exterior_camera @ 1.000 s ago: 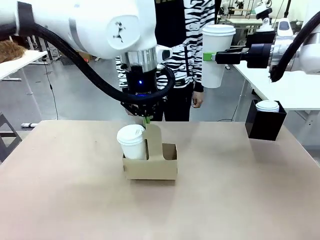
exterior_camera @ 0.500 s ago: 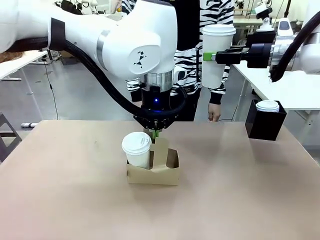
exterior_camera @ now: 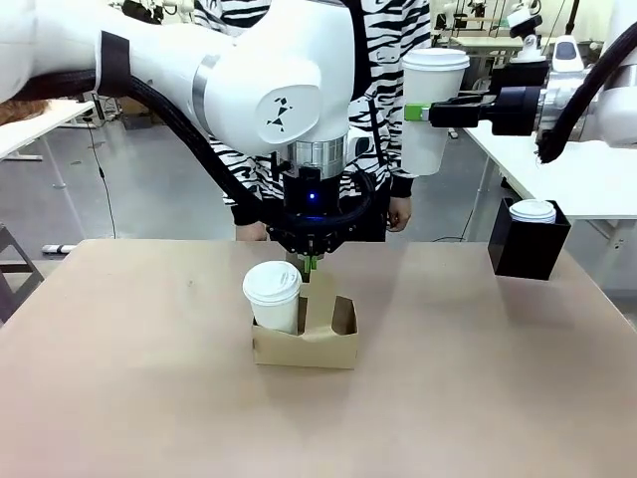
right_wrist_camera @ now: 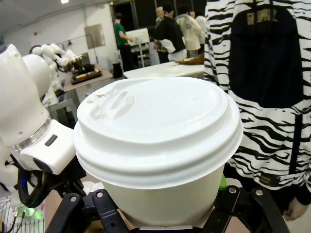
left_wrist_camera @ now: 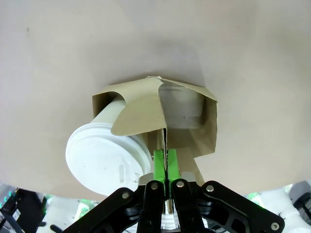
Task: Pour a drink into a cup and package it in a carrier.
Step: Insert the held 600 ml Paper Cup into the Cup Carrier.
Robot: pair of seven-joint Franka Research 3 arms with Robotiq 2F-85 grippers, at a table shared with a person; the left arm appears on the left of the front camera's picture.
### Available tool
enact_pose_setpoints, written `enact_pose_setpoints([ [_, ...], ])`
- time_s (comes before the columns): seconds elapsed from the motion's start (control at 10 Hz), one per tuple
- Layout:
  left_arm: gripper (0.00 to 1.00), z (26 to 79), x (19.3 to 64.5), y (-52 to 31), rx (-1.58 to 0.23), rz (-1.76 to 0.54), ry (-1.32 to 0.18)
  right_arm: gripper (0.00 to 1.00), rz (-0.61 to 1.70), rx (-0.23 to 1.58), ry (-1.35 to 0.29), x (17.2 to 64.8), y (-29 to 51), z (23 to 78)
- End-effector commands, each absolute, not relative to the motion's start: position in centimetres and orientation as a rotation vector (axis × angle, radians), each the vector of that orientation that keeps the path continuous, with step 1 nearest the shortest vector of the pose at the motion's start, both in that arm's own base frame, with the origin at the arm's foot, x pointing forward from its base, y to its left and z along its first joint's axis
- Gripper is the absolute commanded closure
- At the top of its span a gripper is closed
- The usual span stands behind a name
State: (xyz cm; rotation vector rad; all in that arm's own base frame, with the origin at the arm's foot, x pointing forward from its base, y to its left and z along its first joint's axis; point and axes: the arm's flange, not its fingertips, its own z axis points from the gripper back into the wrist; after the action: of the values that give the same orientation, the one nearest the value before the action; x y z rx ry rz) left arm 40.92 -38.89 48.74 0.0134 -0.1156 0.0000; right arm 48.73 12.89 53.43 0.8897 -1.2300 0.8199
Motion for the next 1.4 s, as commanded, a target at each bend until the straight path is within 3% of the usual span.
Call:
enact_pose_setpoints([
  [0.0, 0.39, 48.7, 40.9, -38.9, 0.013, 0.0, -0.116, 0.2, 0.812, 0.876, -1.258, 48.9, 13.3, 53.7],
  [0.1, 0.39, 49.9, 41.0, -38.1, 0.0, -0.019, -0.104, 0.2, 0.812, 0.876, -1.258, 48.9, 13.3, 53.7],
  [0.2, 0.0, 50.8, 40.8, -37.8, -0.027, -0.045, -0.075, 0.2, 0.812, 0.876, -1.258, 48.9, 13.3, 53.7],
  [0.3, 0.35, 52.0, 40.4, -37.2, -0.04, -0.063, -0.068, 0.2, 0.812, 0.876, -1.258, 48.9, 13.3, 53.7],
  [0.4, 0.0, 53.7, 39.9, -36.3, -0.024, -0.115, -0.05, 0.2, 0.812, 0.876, -1.258, 48.9, 13.3, 53.7],
  [0.5, 0.14, 55.3, 39.2, -35.0, -0.042, -0.152, -0.049, 0.2, 0.812, 0.876, -1.258, 48.9, 13.3, 53.7],
  [0.6, 0.0, 56.5, 38.4, -33.8, -0.035, -0.216, -0.034, 0.2, 0.82, 0.89, -1.23, 48.7, 12.9, 53.4],
  [0.9, 0.0, 59.4, 36.5, -29.1, 0.068, -0.578, 0.004, 0.2, 1.077, 1.051, -1.043, 51.9, 16.0, 50.5],
  [1.3, 0.0, 57.8, 35.7, -23.3, 0.083, -0.92, -0.104, 0.2, 1.229, 1.17, -1.078, 54.6, 20.3, 45.3],
])
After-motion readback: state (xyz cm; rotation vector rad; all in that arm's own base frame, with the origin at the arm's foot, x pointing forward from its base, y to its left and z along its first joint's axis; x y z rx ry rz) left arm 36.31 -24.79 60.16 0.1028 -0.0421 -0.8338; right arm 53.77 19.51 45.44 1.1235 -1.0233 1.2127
